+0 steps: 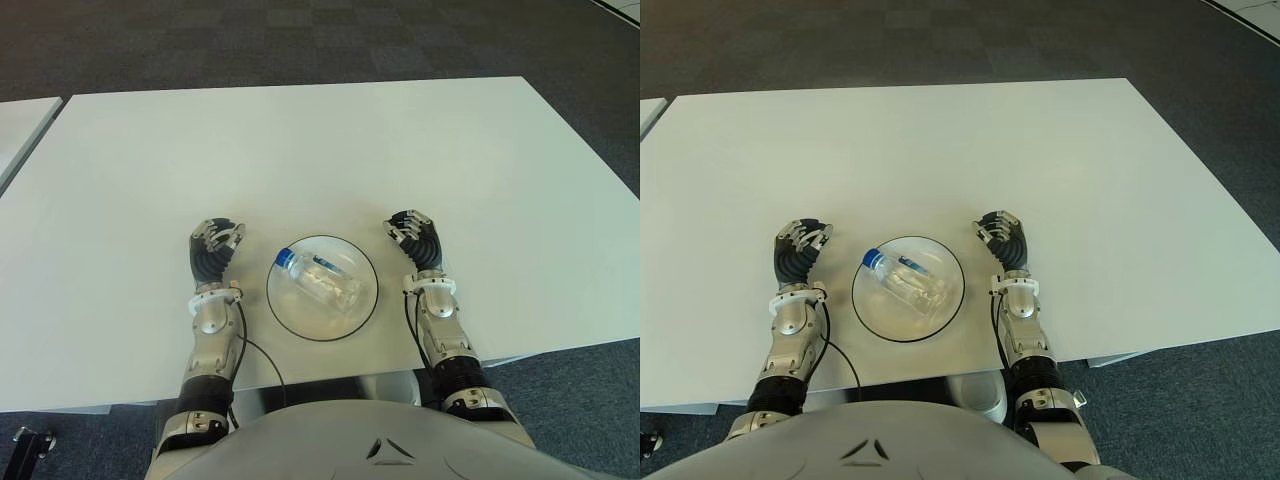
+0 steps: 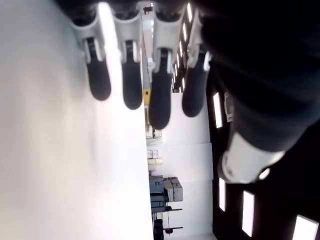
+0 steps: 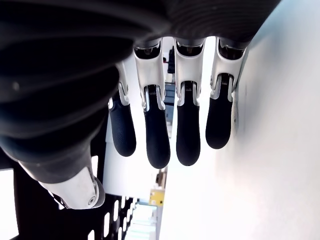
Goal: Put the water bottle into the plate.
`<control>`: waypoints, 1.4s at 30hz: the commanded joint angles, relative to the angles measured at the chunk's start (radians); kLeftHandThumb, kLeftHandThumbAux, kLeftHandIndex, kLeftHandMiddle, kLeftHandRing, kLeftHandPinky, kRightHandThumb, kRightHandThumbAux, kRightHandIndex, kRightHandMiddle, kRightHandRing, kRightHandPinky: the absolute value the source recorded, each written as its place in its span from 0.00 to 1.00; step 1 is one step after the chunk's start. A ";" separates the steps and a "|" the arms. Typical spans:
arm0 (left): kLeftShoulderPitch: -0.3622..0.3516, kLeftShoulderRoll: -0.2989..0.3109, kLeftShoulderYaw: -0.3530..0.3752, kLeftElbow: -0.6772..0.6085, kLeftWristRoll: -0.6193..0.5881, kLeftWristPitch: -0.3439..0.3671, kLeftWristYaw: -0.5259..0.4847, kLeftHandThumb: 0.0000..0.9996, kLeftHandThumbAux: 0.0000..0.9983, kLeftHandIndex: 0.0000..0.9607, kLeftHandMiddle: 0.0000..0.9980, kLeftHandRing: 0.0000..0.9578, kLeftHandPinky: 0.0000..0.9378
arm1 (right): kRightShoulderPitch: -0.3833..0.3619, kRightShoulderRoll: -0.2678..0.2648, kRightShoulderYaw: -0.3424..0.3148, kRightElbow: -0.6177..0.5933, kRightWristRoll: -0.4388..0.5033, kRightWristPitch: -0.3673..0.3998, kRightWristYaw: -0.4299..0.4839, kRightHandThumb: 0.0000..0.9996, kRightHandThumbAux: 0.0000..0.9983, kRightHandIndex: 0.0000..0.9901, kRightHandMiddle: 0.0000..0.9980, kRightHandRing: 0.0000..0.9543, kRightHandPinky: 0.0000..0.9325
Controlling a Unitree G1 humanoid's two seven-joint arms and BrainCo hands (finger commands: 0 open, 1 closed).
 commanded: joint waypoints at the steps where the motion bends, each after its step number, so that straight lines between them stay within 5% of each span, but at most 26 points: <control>1: 0.012 0.009 -0.006 0.040 0.008 0.022 -0.015 0.71 0.72 0.45 0.48 0.49 0.50 | 0.005 0.008 0.002 0.004 0.004 0.009 -0.002 0.70 0.73 0.43 0.48 0.50 0.50; 14: 0.044 0.005 -0.036 0.022 0.028 0.051 -0.029 0.71 0.72 0.45 0.51 0.52 0.51 | 0.004 0.008 -0.001 0.005 0.009 0.001 0.003 0.70 0.73 0.43 0.49 0.50 0.51; 26: 0.053 0.016 -0.048 0.045 0.022 -0.010 -0.056 0.71 0.72 0.45 0.52 0.52 0.52 | 0.010 0.006 0.001 -0.006 0.005 0.008 0.004 0.70 0.73 0.43 0.48 0.49 0.51; 42: 0.071 -0.005 -0.034 -0.001 0.017 0.028 -0.034 0.71 0.72 0.45 0.52 0.51 0.51 | 0.012 0.006 -0.001 -0.010 0.015 0.002 0.016 0.70 0.73 0.43 0.48 0.49 0.51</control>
